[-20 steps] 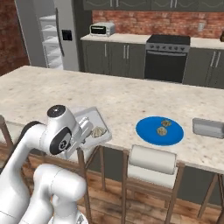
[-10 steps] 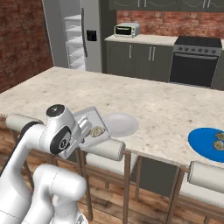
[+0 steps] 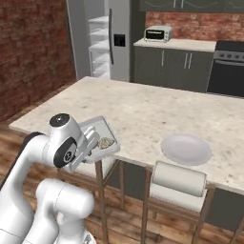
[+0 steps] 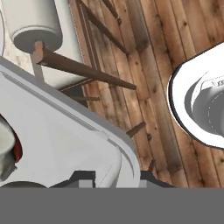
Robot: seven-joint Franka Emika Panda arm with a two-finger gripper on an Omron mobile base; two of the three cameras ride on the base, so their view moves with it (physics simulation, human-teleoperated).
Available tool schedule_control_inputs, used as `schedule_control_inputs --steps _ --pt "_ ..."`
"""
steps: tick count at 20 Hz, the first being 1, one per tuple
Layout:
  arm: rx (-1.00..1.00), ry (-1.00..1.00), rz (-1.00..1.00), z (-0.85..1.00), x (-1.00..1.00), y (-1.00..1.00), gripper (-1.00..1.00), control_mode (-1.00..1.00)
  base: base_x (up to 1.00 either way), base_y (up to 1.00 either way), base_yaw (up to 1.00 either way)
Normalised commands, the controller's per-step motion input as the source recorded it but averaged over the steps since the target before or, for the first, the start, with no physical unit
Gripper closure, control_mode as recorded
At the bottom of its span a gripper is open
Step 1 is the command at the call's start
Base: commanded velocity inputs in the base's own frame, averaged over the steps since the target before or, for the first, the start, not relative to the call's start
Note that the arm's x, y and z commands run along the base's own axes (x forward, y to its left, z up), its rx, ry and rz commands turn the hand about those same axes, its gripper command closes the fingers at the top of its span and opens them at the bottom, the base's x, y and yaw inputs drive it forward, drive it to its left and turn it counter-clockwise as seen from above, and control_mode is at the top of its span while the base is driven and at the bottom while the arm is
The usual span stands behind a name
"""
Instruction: Place two dumplings into each of the tupperware containers and then place the containers in the fridge.
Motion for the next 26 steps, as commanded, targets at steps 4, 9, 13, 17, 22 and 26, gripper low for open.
schedule_control_inputs --steps 4,9,13,17,22,26 --pt "0.0 0.0 0.0 0.0 0.0 0.0 1.0 1.0 0.18 1.0 0.0" --pt "0.0 0.0 0.0 0.0 0.0 0.0 1.0 1.0 0.32 1.0 0.0" --pt "0.0 0.0 0.0 0.0 0.0 0.0 1.0 1.0 0.5 1.0 0.0" --pt "0.0 0.0 0.0 0.0 0.0 0.0 1.0 1.0 0.65 1.0 0.0" --pt "0.0 0.0 0.0 0.0 0.0 0.0 1.0 1.0 0.71 1.0 0.0" --pt "0.0 0.0 0.0 0.0 0.0 0.0 1.0 1.0 0.73 1.0 -0.01"
